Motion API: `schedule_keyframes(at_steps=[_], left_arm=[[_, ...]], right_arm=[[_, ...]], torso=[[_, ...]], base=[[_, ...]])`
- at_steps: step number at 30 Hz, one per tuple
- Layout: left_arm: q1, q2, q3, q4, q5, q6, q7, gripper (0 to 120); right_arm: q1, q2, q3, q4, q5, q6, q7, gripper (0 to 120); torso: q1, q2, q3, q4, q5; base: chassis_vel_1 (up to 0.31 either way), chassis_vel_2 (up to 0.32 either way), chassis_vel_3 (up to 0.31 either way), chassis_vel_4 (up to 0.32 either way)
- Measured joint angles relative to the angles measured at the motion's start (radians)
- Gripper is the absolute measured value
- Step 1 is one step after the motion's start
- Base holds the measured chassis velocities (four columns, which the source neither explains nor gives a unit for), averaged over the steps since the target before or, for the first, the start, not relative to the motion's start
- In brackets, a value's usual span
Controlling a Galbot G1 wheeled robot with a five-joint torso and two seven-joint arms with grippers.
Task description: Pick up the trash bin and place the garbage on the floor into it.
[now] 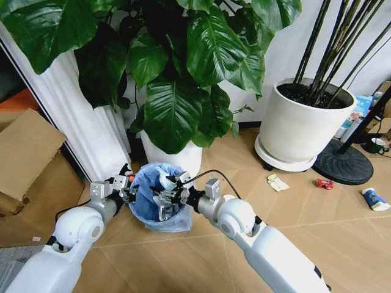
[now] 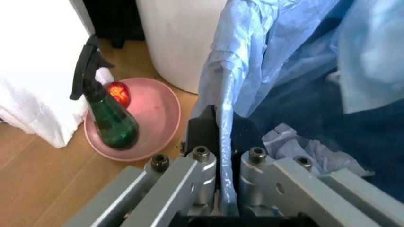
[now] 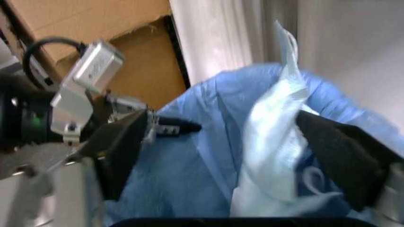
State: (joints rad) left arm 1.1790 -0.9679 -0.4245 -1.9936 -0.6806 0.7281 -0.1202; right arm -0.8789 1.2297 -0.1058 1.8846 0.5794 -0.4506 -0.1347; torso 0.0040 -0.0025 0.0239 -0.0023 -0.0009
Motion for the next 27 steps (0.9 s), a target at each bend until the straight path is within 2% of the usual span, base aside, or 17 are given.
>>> schedule_keyframes(at_steps=[5, 11, 14, 16, 23, 27], left_arm=[[0.001, -0.001, -0.004, 0.003, 0.003, 0.0, 0.0, 0], [0.001, -0.004, -0.009, 0.007, 0.004, -0.001, 0.0, 0], [0.0, -0.009, -0.01, 0.008, 0.006, -0.003, 0.002, 0], [0.0, -0.01, -0.01, 0.008, 0.006, -0.003, 0.002, 0], [0.001, -0.013, -0.012, 0.007, 0.006, -0.004, 0.004, 0], [0.0, -0.013, -0.012, 0.005, 0.005, -0.004, 0.004, 0]], right_arm=[[-0.013, -0.001, 0.039, 0.024, 0.008, 0.003, 0.007, 100], [-0.043, -0.035, 0.12, 0.051, 0.035, 0.001, 0.024, 100], [-0.071, -0.081, 0.208, 0.047, 0.047, -0.001, 0.046, 100], [-0.077, -0.092, 0.227, 0.041, 0.051, -0.001, 0.047, 100], [-0.083, -0.113, 0.249, 0.035, 0.068, -0.001, 0.046, 100], [-0.072, -0.081, 0.238, 0.02, 0.058, 0.012, 0.048, 100]], torso=[[0.0, 0.0, 0.0, 0.0001, 0.0], [0.0, 0.0, 0.0, 0.0001, 0.0002], [0.0, 0.0, 0.0, -0.0001, 0.0002], [0.0, 0.0, 0.0, -0.0002, 0.0001], [0.0, 0.0, 0.0, 0.0, 0.0002], [0.0, 0.0, 0.0, 0.0001, 0.0004]], base=[[0.0, 0.0, 0.0, 0.0], [0.0, 0.0, 0.0, 0.0], [0.0, 0.0, 0.0, 0.0], [0.0, 0.0, 0.0, 0.0], [0.0, 0.0, 0.0, 0.0], [0.0, 0.0, 0.0, 0.0]])
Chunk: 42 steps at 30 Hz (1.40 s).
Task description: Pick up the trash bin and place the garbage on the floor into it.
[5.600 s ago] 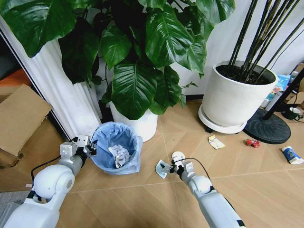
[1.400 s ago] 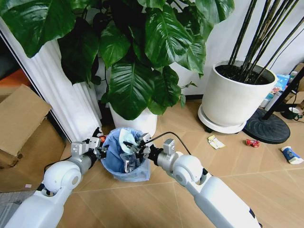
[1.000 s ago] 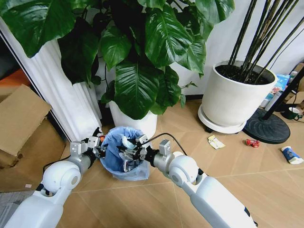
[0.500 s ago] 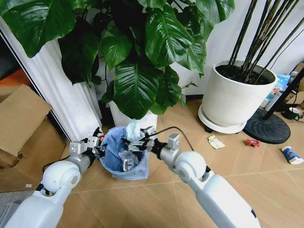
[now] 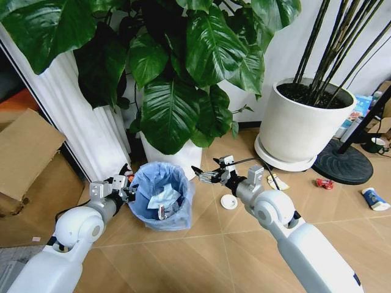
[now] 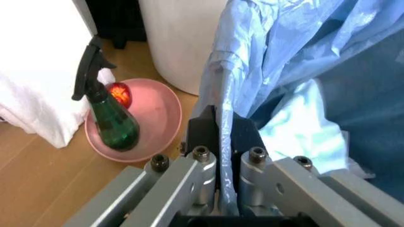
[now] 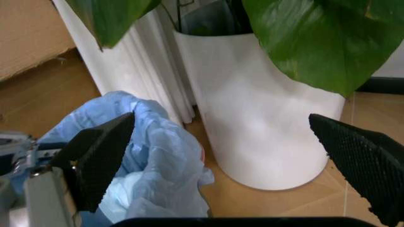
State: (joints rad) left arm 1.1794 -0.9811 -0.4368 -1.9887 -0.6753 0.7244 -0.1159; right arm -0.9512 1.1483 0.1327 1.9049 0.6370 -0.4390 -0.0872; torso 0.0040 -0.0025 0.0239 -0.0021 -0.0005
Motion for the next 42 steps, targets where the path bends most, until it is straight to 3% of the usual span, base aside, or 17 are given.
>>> schedule_keyframes(at_steps=[6, 16, 24, 30, 35, 39, 42], left_arm=[[0.008, 0.003, -0.01, 0.001, 0.006, -0.004, 0.008, 0], [0.006, -0.003, -0.012, 0.002, 0.01, -0.007, 0.015, 0], [0.008, -0.005, -0.013, -0.003, 0.012, -0.008, 0.017, 0], [0.012, -0.002, -0.015, -0.009, 0.012, -0.009, 0.018, 0], [0.015, -0.001, -0.014, -0.012, 0.012, -0.009, 0.018, 0], [0.016, 0.001, -0.011, -0.012, 0.013, -0.01, 0.019, 0], [0.015, 0.001, -0.009, -0.012, 0.013, -0.01, 0.02, 0]], right_arm=[[-0.002, 0.001, 0.036, 0.001, -0.002, 0.002, 0.002, 100], [-0.046, -0.062, 0.135, -0.056, -0.011, 0.012, -0.002, 100], [-0.037, -0.032, 0.163, -0.252, -0.068, 0.05, -0.031, 100], [-0.007, 0.037, 0.166, -0.468, -0.135, 0.098, -0.063, 100], [0.012, 0.074, 0.167, -0.568, -0.17, 0.133, -0.067, 100], [0.059, 0.134, 0.187, -0.78, -0.252, 0.189, -0.073, 100], [0.089, 0.151, 0.195, -0.867, -0.282, 0.212, -0.073, 100]], torso=[[0.0, 0.0, 0.0, 0.0001, -0.0003], [0.0, 0.0, 0.0, -0.0003, -0.0003], [0.0, 0.0, 0.0, -0.0003, -0.0002], [0.0, 0.0, 0.0, -0.0002, -0.0004], [0.0, 0.0, 0.0, 0.0, -0.0004], [0.0, 0.0, 0.0, -0.0002, -0.0004], [0.0, 0.0, 0.0, -0.0002, -0.0004]], base=[[0.0, 0.0, 0.0, 0.0], [0.0, 0.0, 0.0, 0.0], [0.0, 0.0, 0.0, 0.0], [0.0, 0.0, 0.0, 0.0], [0.0, 0.0, 0.0, 0.0], [0.0, 0.0, 0.0, 0.0], [0.0, 0.0, 0.0, 0.0]])
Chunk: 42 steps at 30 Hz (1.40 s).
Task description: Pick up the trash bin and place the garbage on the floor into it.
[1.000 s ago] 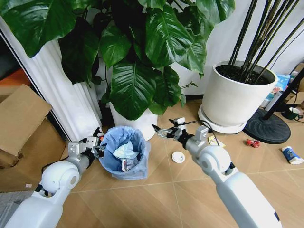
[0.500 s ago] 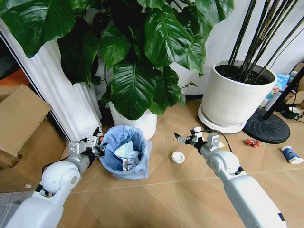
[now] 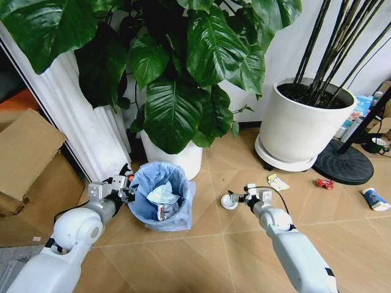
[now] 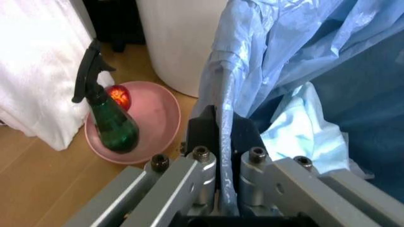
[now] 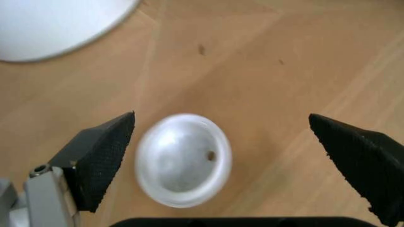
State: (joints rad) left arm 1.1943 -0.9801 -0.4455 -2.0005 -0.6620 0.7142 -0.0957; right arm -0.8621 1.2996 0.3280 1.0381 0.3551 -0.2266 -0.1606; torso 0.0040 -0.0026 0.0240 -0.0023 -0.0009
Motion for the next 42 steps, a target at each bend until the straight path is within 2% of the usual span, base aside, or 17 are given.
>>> schedule_keyframes(at_steps=[2, 13, 24, 39, 41, 42], left_arm=[[-0.002, -0.001, 0.003, 0.003, 0.002, -0.001, 0.002, 0], [-0.004, -0.005, 0.005, 0.011, 0.018, -0.006, 0.012, 0], [0.0, -0.006, 0.0, 0.014, 0.03, -0.011, 0.017, 0], [-0.006, -0.01, 0.006, 0.021, 0.04, -0.015, 0.025, 0], [-0.008, -0.01, 0.007, 0.021, 0.04, -0.015, 0.025, 0], [-0.008, -0.01, 0.008, 0.021, 0.04, -0.015, 0.024, 0]], right_arm=[[0.029, 0.012, 0.0, -0.063, -0.01, 0.012, -0.002, 100], [0.129, 0.069, 0.005, -0.228, -0.11, 0.046, -0.018, 100], [0.168, 0.112, 0.013, -0.3, -0.151, 0.021, 0.018, 100], [0.179, 0.131, 0.061, -0.363, -0.196, 0.032, 0.018, 100], [0.183, 0.134, 0.067, -0.368, -0.2, 0.033, 0.015, 100], [0.185, 0.137, 0.071, -0.372, -0.203, 0.033, 0.012, 95]], torso=[[0.0, 0.0, 0.0, 0.0, 0.0001], [0.0, 0.0, 0.0, 0.0001, 0.0], [0.0, 0.0, 0.0, 0.0001, 0.0], [0.0, 0.0, 0.0, 0.0001, 0.0001], [0.0, 0.0, 0.0, 0.0, 0.0], [0.0, 0.0, 0.0, 0.0001, 0.0]], base=[[0.0, 0.0, 0.0, 0.0], [0.0, 0.0, 0.0, 0.0], [0.0, 0.0, 0.0, 0.0], [0.0, 0.0, 0.0, 0.0], [0.0, 0.0, 0.0, 0.0], [0.0, 0.0, 0.0, 0.0]])
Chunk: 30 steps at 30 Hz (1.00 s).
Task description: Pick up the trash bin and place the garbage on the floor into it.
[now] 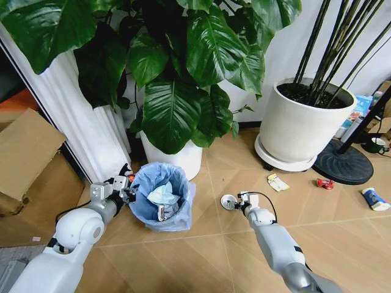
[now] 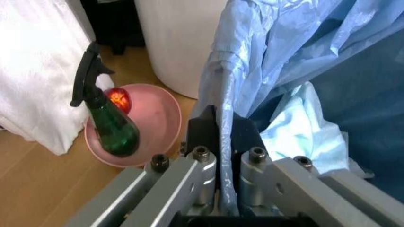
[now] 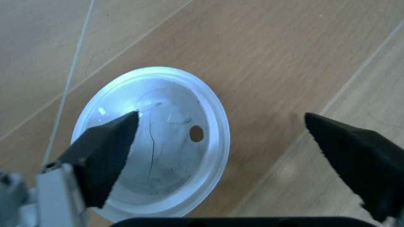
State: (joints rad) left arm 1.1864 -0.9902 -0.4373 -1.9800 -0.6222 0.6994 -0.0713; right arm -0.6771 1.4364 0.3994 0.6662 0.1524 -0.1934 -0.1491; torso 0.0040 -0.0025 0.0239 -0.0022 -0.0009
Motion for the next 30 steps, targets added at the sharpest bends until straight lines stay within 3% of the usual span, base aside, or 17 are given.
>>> schedule_keyframes(at_steps=[3, 16, 18, 21, 25, 30], left_arm=[[0.0, 0.0, 0.0, 0.0, 0.0, 0.0, 0.0, 0], [0.005, 0.0, -0.001, -0.004, 0.001, -0.001, -0.002, 0], [0.005, 0.0, -0.001, -0.004, 0.001, -0.001, -0.002, 0], [0.002, -0.001, 0.001, -0.008, 0.001, -0.001, -0.005, 0], [0.002, 0.0, 0.002, -0.012, 0.0, -0.001, -0.007, 0], [0.005, 0.0, 0.001, -0.013, 0.0, -0.001, -0.008, 0]], right_arm=[[0.0, 0.002, 0.003, -0.004, -0.002, 0.0, -0.003, 90], [0.006, 0.011, 0.024, -0.026, -0.014, 0.001, -0.021, 39], [0.007, 0.011, 0.024, -0.027, -0.014, 0.001, -0.021, 39], [0.007, 0.012, 0.024, -0.03, -0.015, 0.001, -0.032, 22], [0.006, 0.014, 0.027, -0.029, -0.015, 0.0, -0.038, 8], [0.001, 0.015, 0.028, -0.026, -0.015, 0.0, -0.044, 0]], torso=[[0.0, 0.0, 0.0, -0.0001, 0.0], [0.0, 0.0, 0.0, -0.0002, -0.0004], [0.0, 0.0, 0.0, -0.0002, -0.0004], [0.0, 0.0, 0.0, -0.0003, -0.0003], [0.0, 0.0, 0.0, -0.0001, 0.0], [0.0, 0.0, 0.0, 0.0001, 0.0001]], base=[[0.0, 0.0, 0.0, 0.0], [0.0, 0.0, 0.0, 0.0], [0.0, 0.0, 0.0, 0.0], [0.0, 0.0, 0.0, 0.0], [0.0, 0.0, 0.0, 0.0], [0.0, 0.0, 0.0, 0.0]])
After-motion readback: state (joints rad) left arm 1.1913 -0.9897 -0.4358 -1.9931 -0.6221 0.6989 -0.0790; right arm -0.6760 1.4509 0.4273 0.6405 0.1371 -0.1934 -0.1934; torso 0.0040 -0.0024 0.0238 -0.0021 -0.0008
